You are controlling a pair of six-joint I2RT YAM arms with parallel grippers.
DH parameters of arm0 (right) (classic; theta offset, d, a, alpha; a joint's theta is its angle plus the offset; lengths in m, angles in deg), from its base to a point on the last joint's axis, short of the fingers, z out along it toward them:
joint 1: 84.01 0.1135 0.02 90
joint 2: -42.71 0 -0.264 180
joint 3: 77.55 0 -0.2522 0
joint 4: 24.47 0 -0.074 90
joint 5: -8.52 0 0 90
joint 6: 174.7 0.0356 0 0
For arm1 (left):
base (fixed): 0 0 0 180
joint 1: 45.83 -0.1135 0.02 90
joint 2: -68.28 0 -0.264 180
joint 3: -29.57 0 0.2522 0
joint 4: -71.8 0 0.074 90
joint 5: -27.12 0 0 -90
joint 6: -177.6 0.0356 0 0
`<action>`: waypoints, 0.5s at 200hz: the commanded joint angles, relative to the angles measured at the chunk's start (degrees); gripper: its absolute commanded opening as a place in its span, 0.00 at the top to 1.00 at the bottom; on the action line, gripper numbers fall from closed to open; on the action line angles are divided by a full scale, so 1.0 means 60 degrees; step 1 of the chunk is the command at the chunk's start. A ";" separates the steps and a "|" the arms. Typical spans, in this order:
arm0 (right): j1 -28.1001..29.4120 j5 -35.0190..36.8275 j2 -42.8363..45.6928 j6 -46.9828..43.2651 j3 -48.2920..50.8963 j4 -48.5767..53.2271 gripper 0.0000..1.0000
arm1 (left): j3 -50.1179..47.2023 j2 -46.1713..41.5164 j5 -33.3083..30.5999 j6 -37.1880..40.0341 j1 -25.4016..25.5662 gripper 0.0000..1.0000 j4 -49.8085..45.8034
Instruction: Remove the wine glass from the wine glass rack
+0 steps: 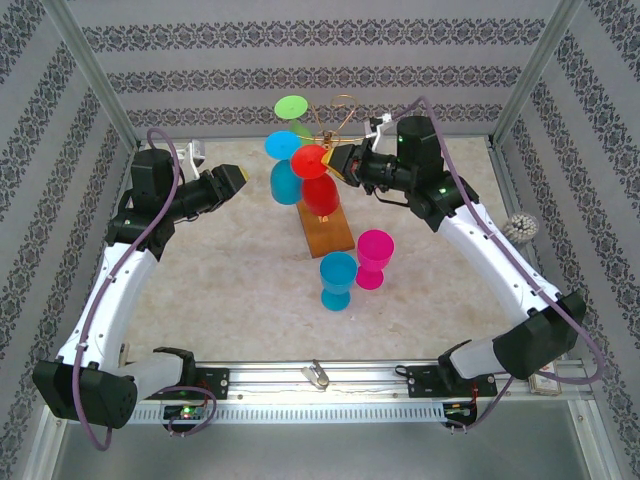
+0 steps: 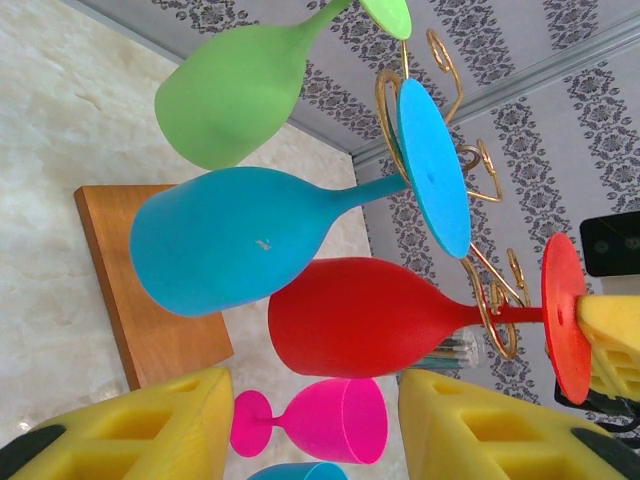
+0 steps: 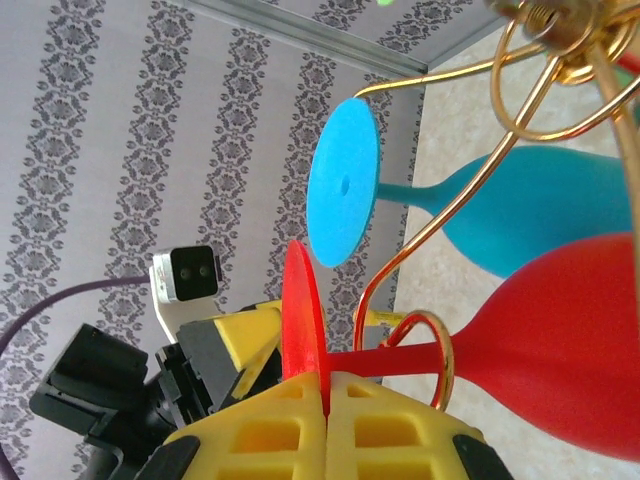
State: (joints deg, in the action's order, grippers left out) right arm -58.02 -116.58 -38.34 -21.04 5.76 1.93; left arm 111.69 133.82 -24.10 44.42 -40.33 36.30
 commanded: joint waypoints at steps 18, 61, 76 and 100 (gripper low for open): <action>-0.0216 -0.0161 0.0055 0.0391 0.0068 -0.0900 1.00 | 0.0026 -0.0031 0.0102 -0.0080 -0.0184 0.52 0.0415; -0.0353 -0.0155 0.0016 0.0406 0.0039 -0.0924 1.00 | 0.0020 0.0030 0.0100 -0.0112 -0.0184 0.52 0.0457; -0.0376 -0.0201 -0.0056 0.0449 -0.0004 -0.0985 1.00 | 0.0018 0.0038 0.0098 -0.0106 -0.0184 0.52 0.0459; -0.0364 -0.0274 -0.0127 0.0479 -0.0049 -0.1030 1.00 | -0.0009 0.0051 0.0094 -0.0113 -0.0184 0.52 0.0459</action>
State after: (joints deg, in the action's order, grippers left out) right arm -59.55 -117.62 -38.45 -18.57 5.78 -0.45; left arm 111.69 133.93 -24.08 44.00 -40.35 36.54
